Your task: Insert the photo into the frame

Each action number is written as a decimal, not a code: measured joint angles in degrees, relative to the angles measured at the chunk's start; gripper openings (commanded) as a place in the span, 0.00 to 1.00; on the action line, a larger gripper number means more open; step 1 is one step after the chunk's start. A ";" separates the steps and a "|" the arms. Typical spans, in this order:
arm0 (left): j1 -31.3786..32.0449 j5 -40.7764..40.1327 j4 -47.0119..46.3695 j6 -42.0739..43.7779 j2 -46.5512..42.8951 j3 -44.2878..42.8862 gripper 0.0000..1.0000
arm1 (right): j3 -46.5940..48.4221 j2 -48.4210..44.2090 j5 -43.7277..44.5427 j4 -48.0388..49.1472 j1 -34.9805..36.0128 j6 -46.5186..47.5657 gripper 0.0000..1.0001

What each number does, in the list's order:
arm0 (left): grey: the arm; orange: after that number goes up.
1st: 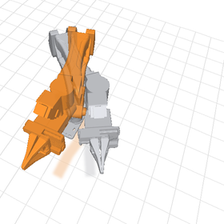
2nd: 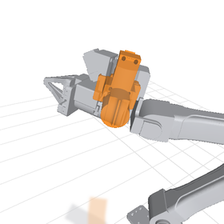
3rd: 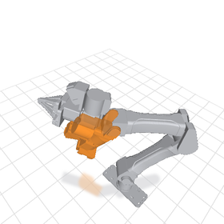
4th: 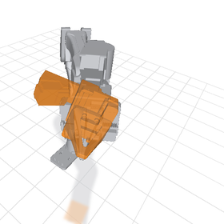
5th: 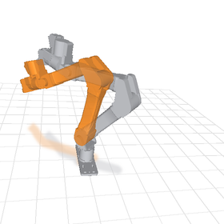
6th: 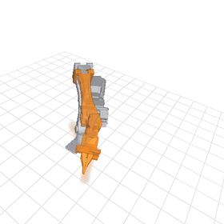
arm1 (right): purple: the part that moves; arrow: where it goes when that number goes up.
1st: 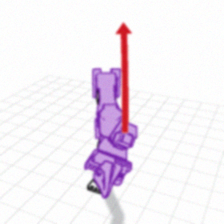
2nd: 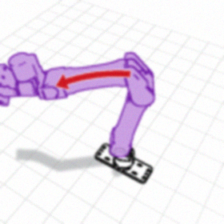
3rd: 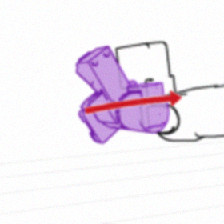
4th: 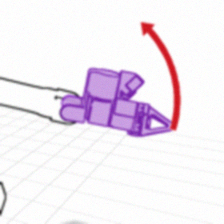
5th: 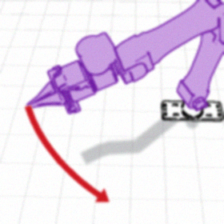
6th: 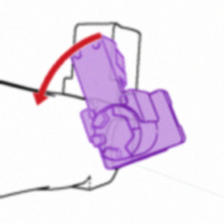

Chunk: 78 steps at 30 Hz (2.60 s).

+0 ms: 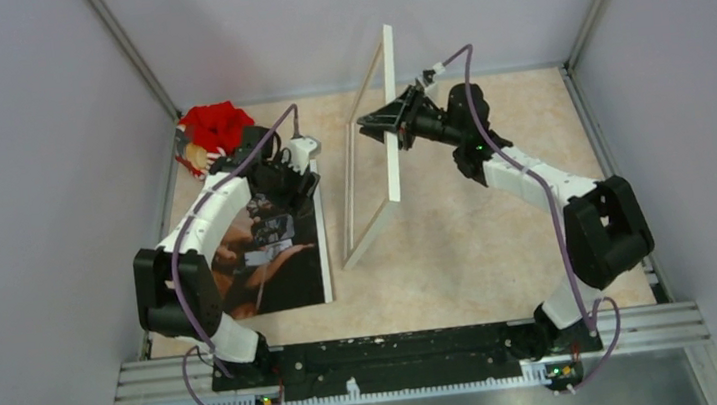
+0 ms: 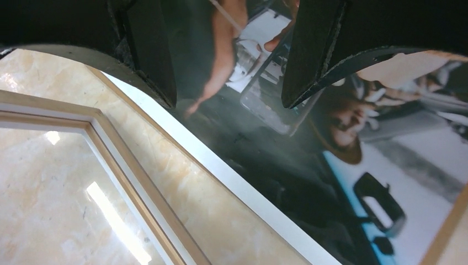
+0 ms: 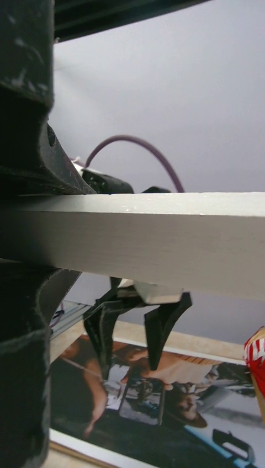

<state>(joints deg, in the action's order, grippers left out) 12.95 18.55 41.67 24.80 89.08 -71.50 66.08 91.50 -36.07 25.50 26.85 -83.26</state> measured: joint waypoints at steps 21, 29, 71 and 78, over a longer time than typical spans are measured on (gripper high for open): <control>1.77 2.23 -1.57 0.94 4.98 2.71 0.77 | 6.03 -2.84 -7.19 0.90 -14.60 -1.68 0.00; 5.53 2.64 -2.71 0.37 8.94 0.66 0.78 | 3.67 -8.44 -9.57 -8.41 -16.57 2.12 0.00; 6.45 1.53 -4.15 0.20 8.46 0.04 0.77 | -4.52 -22.77 -13.14 -30.62 -33.99 17.40 0.69; 6.45 1.53 -4.00 0.70 8.26 -0.31 0.77 | 3.10 -22.71 -0.52 -58.23 -37.27 41.05 0.62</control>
<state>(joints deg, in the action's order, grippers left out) 19.40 20.08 37.67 25.50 97.34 -71.81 69.19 68.79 -36.60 -32.73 -10.41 -42.22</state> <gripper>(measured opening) 0.773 0.654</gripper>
